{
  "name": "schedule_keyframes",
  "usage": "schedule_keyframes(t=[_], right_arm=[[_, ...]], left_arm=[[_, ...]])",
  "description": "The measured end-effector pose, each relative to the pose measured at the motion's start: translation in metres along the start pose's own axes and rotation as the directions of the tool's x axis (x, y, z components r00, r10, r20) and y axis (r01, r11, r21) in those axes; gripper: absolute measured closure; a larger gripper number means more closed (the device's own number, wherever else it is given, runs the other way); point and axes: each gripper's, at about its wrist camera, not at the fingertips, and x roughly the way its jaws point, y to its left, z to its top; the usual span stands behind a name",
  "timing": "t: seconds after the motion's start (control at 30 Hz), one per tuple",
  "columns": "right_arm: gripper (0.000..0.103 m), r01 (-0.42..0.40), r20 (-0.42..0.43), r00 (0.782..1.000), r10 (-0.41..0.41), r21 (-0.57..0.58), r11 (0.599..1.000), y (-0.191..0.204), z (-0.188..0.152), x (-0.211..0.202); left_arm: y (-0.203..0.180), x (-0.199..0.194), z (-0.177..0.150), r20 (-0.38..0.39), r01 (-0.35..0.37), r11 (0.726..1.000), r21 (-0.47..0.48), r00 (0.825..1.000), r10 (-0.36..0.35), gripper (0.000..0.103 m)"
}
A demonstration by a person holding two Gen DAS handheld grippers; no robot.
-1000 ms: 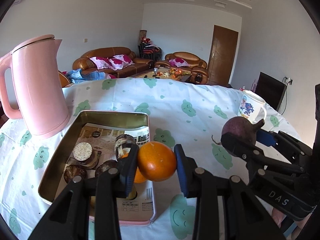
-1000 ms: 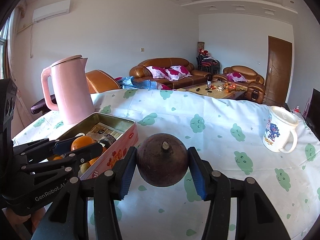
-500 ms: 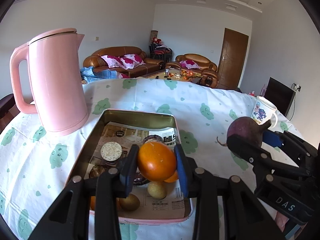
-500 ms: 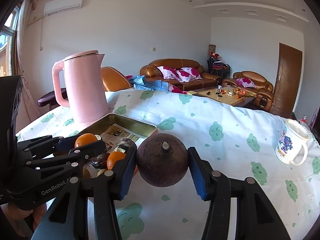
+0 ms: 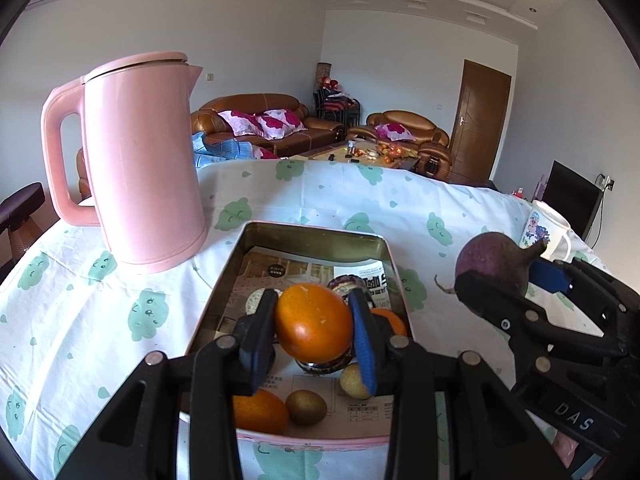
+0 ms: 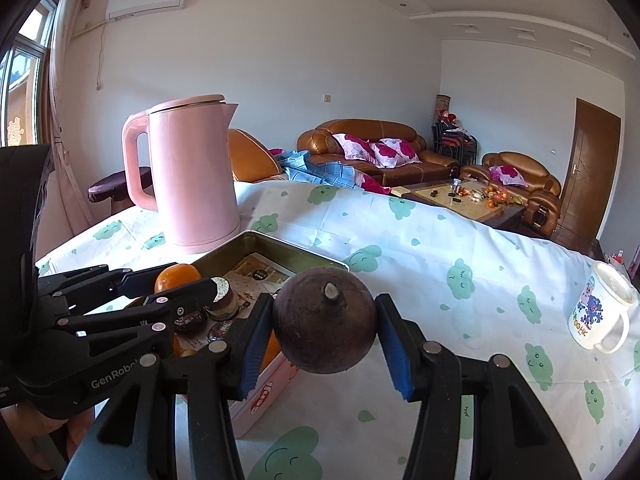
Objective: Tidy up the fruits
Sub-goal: 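Lower the small orange into the tin with the left tool while the right tool lowers the mangosteen in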
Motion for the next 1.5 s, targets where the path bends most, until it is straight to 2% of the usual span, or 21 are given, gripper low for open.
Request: schedule_keyframes(t=[0.9,1.5], right_arm=[[0.05,-0.049,-0.028,0.998,0.048,-0.046,0.998,0.035,0.007,0.025],[0.05,-0.071,-0.069,0.995,0.067,-0.057,0.996,0.049,0.007,0.045]], left_arm=[[0.042,0.004,-0.002,-0.024,-0.079,0.996,-0.038,0.997,0.078,0.066],[0.056,0.01,-0.004,-0.043,-0.093,0.994,-0.053,0.995,0.091,0.066]])
